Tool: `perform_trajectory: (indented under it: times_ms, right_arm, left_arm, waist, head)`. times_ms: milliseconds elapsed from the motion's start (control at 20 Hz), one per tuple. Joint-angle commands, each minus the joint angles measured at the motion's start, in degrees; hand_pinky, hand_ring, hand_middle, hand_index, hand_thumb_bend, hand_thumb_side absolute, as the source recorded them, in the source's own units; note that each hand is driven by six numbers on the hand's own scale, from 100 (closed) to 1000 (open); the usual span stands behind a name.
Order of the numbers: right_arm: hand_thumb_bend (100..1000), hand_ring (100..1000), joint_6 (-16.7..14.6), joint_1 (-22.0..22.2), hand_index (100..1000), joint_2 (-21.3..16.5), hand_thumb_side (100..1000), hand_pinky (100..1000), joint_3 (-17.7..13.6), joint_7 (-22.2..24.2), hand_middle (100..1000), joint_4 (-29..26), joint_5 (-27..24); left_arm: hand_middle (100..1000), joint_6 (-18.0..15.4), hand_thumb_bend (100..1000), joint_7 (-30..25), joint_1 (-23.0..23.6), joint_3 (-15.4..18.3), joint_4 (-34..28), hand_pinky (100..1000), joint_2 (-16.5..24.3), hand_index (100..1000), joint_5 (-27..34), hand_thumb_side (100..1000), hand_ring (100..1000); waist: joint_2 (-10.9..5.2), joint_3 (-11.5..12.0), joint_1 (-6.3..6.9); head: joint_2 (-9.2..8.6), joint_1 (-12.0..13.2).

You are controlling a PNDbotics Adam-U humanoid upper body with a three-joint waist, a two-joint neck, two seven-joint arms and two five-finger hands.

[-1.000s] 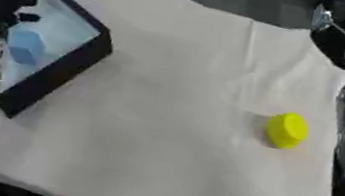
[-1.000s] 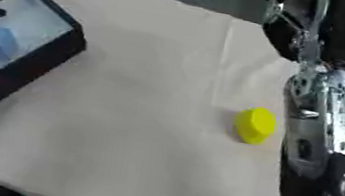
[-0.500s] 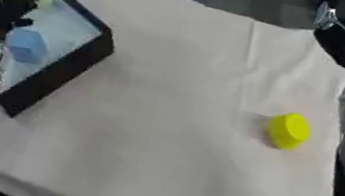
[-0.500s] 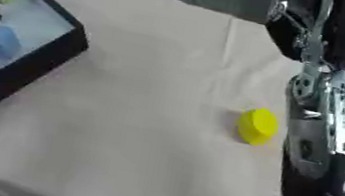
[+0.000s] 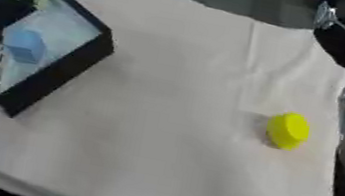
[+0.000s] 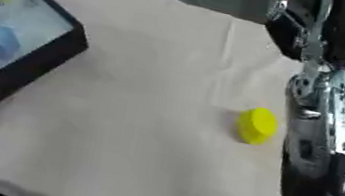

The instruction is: Pick up the objects with one hand, pass them to the other hand, and then place them into the box on the other side of the table.

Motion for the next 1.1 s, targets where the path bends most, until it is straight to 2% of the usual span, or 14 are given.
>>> perform_trajectory:
  times_ms: [50,200,450,600,800,900,1000,1050,1100]
  right_arm:
    - [222,712,-0.2,-0.8,781,-0.8,100,812,-0.3,-0.2,614,-1.4,-0.1]
    - [222,711,-0.4,-0.8,780,-0.8,100,812,-0.2,-0.4,613,-1.5,-0.1]
    - [225,709,-0.7,-0.8,779,-0.7,100,811,-0.2,-0.9,610,-1.7,-0.2]
    - [225,707,-0.9,-0.7,777,-0.6,100,811,-0.2,-1.2,607,-1.8,-0.2]
    - [227,705,-1.0,-0.7,776,-0.6,100,810,-0.1,-1.5,606,-1.8,-0.3]
    - [227,705,-1.1,-0.7,776,-0.6,100,809,-0.1,-1.6,605,-1.8,-0.3]
    - [226,705,-1.0,-0.7,776,-0.5,100,808,-0.1,-1.7,606,-1.8,-0.3]
    - [225,705,-0.9,-0.7,777,-0.5,100,808,-0.1,-1.6,606,-1.8,-0.3]
    - [225,706,-0.8,-0.7,777,-0.5,100,808,-0.2,-1.6,606,-1.7,-0.2]
  left_arm:
    - [1000,9.2,254,9.5,-0.7,0.5,-0.9,1000,1.1,825,-1.7,100,1000]
    - [1000,9.9,322,9.9,-0.6,0.6,-1.0,1000,1.0,835,-2.8,100,1000]
    - [1000,10.8,396,9.6,-0.6,0.6,-1.1,1000,0.9,844,-3.9,193,1000]
    - [1000,11.3,406,9.2,-0.5,0.6,-1.1,1000,1.0,858,-4.8,188,1000]
    - [1000,11.2,365,8.4,-0.5,0.7,-1.3,1000,0.9,850,-5.1,186,1000]
    - [1000,10.6,243,8.7,-0.6,0.8,-1.6,1000,0.8,842,-4.7,286,1000]
    - [1000,9.1,175,8.9,-0.6,0.6,-2.3,978,0.8,829,-3.9,403,1000]
    - [986,8.0,125,8.7,-0.6,0.3,-2.9,944,0.8,819,-3.5,535,1000]
    - [986,6.8,123,8.3,-0.6,0.0,-3.5,942,0.8,819,-3.1,550,1000]
  waist:
    - [-0.82,0.0,0.46]
    - [-0.83,0.0,0.47]
    - [-0.89,0.0,0.46]
    - [-0.92,0.0,0.46]
    - [-0.93,0.0,0.45]
    - [-0.94,0.0,0.44]
    - [-0.94,0.0,0.43]
    - [-0.94,0.0,0.43]
    - [-0.94,0.0,0.42]
  head:
    - [0.06,-0.2]
    - [0.12,-0.2]
    - [0.16,-0.3]
    - [0.13,-0.3]
    - [0.14,-0.3]
    - [0.12,-0.3]
    - [0.13,-0.3]
    - [0.18,-0.5]
    - [0.24,-0.6]
